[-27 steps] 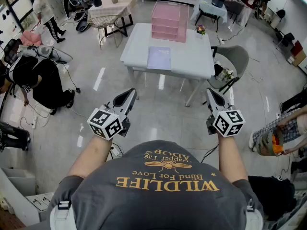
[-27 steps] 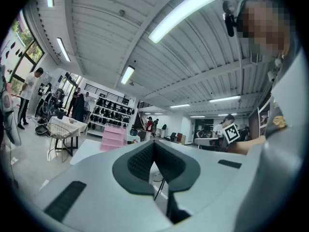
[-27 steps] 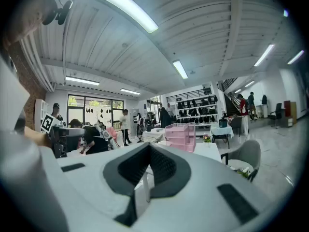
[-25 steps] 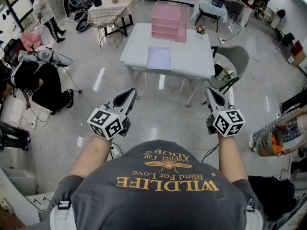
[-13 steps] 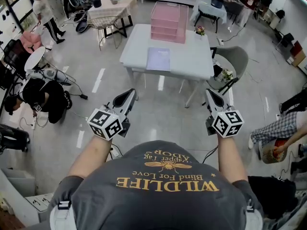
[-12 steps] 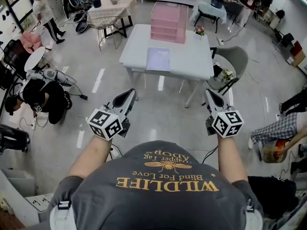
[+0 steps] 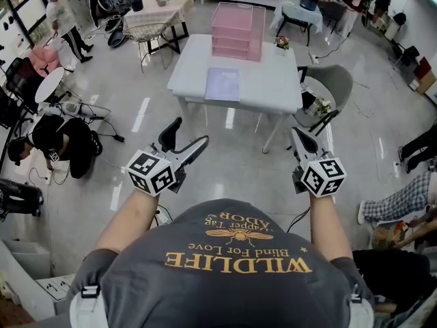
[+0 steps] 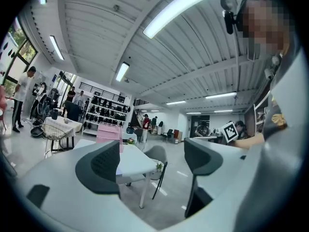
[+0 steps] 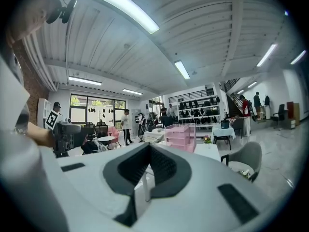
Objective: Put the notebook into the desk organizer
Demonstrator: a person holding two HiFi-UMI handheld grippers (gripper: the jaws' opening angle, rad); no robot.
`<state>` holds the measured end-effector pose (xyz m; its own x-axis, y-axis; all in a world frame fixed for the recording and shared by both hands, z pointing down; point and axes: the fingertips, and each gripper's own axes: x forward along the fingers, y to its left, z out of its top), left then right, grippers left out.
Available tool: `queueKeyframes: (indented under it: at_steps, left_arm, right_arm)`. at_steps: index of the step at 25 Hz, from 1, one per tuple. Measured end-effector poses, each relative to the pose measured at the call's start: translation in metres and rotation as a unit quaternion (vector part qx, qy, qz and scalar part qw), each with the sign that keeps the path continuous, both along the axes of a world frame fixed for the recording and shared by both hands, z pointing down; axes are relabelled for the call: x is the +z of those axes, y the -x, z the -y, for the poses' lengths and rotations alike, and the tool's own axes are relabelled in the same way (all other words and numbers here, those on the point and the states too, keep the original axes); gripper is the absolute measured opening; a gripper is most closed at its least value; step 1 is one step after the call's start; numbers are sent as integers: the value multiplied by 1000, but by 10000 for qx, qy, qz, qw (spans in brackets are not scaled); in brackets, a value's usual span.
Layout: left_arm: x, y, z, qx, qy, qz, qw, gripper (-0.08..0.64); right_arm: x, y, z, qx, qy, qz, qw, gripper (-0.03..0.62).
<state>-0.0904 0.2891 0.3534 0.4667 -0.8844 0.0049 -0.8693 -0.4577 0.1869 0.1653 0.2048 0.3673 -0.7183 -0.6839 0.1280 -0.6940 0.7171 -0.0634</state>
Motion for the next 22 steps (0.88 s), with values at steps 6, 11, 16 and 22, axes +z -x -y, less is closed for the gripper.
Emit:
queueKeyframes:
  at_steps: [6, 11, 16, 22]
  left_arm:
    - [-13, -20, 6, -223, -135, -3, 9997, 478]
    - [-19, -49, 10, -306, -97, 2, 9995, 488]
    - [-15, -80, 13, -386, 74, -94, 9992, 488]
    - [-12, -96, 31, -458, 148, -73, 9988, 488]
  right_arm:
    - [-6, -25, 5, -80, -37, 64, 9999, 0]
    - [-10, -56, 11, -152, -66, 121, 9998, 0]
    - [-7, -87, 24, -222, -85, 255, 9994, 0]
    - [-1, -104, 51, -245, -84, 287, 9993, 0]
